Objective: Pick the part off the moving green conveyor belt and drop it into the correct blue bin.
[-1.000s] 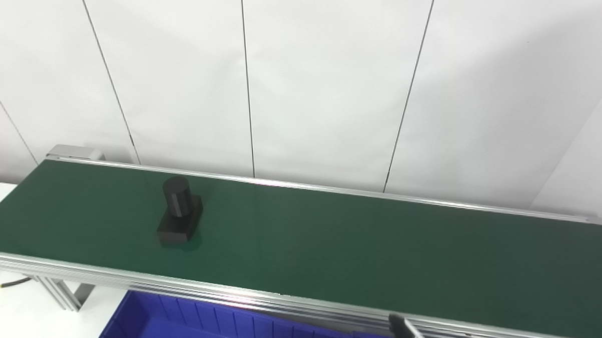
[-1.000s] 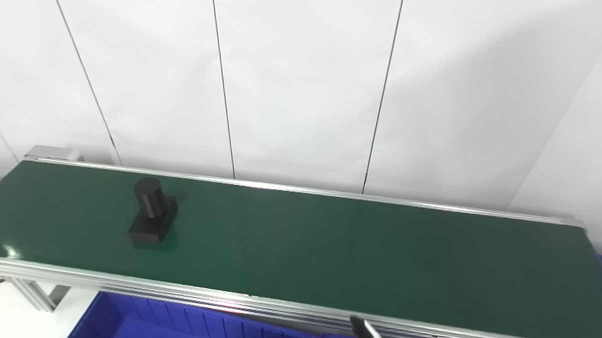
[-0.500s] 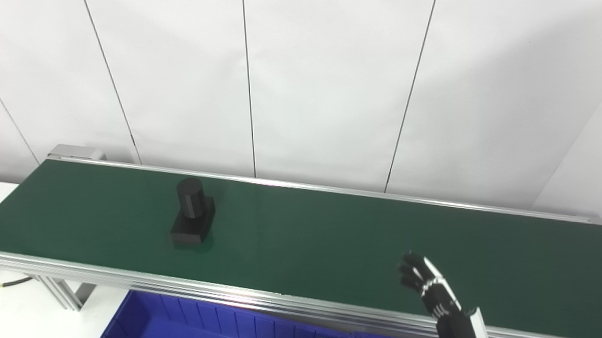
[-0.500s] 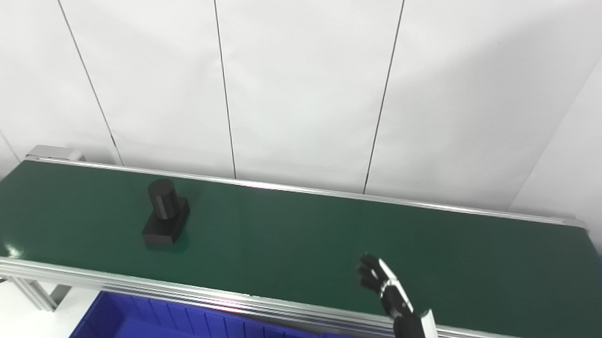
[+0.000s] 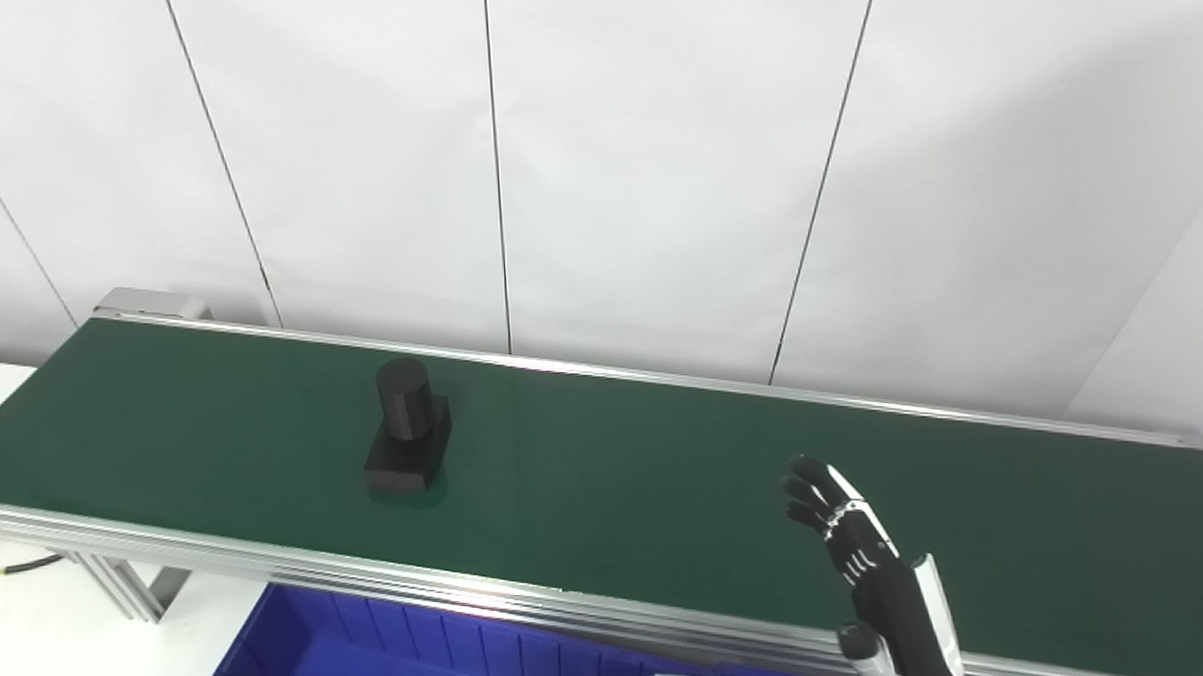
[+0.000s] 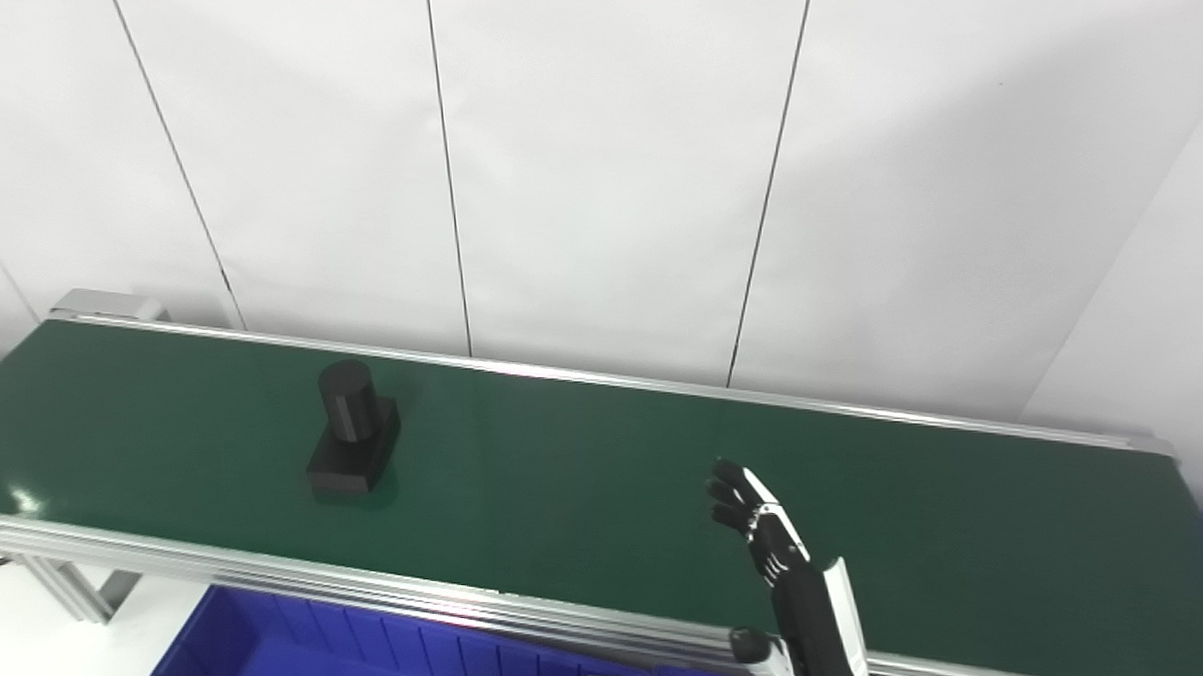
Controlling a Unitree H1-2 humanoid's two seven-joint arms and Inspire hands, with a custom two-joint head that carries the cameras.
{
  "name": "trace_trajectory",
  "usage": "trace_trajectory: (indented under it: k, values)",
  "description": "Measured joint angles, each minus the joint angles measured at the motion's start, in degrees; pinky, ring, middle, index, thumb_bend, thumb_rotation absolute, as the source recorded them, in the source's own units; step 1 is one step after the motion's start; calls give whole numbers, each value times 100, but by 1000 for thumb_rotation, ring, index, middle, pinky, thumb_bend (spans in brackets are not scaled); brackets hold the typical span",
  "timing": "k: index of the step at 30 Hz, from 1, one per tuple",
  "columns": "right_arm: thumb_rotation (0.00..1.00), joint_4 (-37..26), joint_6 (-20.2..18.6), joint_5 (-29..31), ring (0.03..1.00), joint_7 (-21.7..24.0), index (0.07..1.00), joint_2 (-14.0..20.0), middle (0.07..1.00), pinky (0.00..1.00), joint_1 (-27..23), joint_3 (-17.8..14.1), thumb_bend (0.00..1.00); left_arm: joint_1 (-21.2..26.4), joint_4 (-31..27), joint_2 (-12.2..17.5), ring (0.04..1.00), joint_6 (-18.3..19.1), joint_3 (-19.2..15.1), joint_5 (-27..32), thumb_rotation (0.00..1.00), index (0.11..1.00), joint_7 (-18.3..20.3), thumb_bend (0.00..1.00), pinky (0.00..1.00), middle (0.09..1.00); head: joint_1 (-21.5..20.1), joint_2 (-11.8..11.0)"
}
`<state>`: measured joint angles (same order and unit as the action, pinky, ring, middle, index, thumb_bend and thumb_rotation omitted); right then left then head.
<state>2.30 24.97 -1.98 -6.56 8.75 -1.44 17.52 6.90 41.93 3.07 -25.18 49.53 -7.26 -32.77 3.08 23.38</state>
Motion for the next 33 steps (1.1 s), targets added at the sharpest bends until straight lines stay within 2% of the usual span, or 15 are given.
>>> trace_trajectory:
  k: [3,13,20,27,33]
  values:
    - [895,51,0,62,861,180,877,-78,893,816,-6,-120,851,100,-109,56,739,0,242,-95,877,754,-181,1000,630,780,17,-9]
    - [881,595,0,212,850,633,883,-266,881,821,-112,-459,773,177,-266,53,720,-2,497,-91,859,739,-448,1000,597,764,141,-53]
    - [872,1092,0,208,832,865,875,-440,871,811,-671,-563,772,177,-258,19,706,-2,493,-31,854,726,-441,1000,600,755,193,-79]
    - [846,1607,1,11,814,896,861,-610,861,788,-1264,-568,850,177,-263,-8,699,-2,533,44,872,727,-418,1000,593,753,229,-79]
    - [824,1808,1,-25,811,948,868,-620,867,765,-1533,-610,816,177,-279,-6,705,-2,572,45,871,730,-442,1000,597,759,220,-88]
